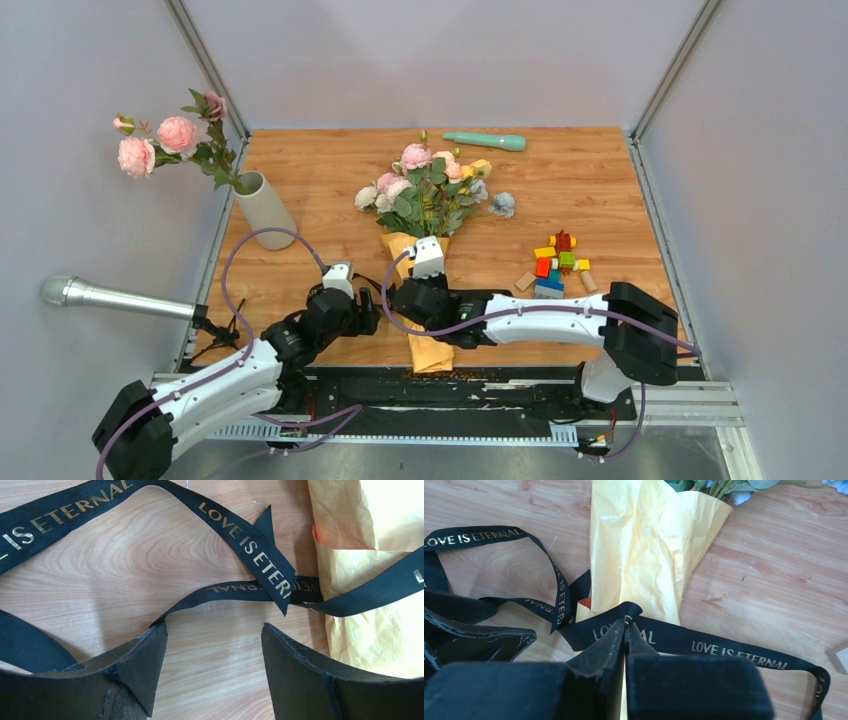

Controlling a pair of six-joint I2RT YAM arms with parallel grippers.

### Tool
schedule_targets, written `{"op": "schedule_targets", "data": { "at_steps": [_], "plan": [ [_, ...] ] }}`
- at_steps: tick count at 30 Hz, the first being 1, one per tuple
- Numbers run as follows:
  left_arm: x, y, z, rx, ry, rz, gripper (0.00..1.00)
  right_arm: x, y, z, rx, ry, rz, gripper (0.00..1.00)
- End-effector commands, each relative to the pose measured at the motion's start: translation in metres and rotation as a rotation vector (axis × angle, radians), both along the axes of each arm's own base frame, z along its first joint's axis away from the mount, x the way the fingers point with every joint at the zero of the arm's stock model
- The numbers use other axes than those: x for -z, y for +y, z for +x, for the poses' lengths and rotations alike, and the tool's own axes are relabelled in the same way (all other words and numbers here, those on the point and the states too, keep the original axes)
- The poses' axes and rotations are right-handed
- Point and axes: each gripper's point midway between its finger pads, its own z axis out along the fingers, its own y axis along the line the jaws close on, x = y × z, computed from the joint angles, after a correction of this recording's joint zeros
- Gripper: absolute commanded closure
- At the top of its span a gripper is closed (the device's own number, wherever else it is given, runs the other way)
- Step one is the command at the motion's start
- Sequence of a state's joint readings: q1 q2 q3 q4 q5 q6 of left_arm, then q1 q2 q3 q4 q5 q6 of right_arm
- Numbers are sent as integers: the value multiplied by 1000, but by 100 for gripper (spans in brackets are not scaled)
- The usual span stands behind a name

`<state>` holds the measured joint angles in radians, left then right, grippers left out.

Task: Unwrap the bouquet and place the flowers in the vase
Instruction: Untie the ribbon from the wrapping paper.

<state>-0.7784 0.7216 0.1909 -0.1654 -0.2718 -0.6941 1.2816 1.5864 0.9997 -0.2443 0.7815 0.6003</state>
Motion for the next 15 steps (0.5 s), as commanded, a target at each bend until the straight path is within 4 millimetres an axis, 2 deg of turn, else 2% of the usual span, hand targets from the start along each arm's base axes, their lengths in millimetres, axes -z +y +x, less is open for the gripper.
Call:
{"op": "schedule_targets", "data": {
  "at_steps": [1, 5, 8, 13, 15],
  "plan": [
    [0, 5, 1, -21, -3, 16, 23, -16, -12, 6, 36, -38, 28, 100],
    [-2, 5, 2, -22, -7, 16, 22, -20, -20, 7, 38, -46, 28, 100],
    [-4, 7, 5, -24, -7, 14, 21, -17, -35, 8, 53, -52, 2, 100],
    [-4, 10, 9, -20, 4, 4, 21, -1, -78, 13, 119, -29, -32, 100],
    [-4, 11, 11, -21, 7, -1, 21, 11, -103, 15, 157, -12, -55, 100]
  ]
}}
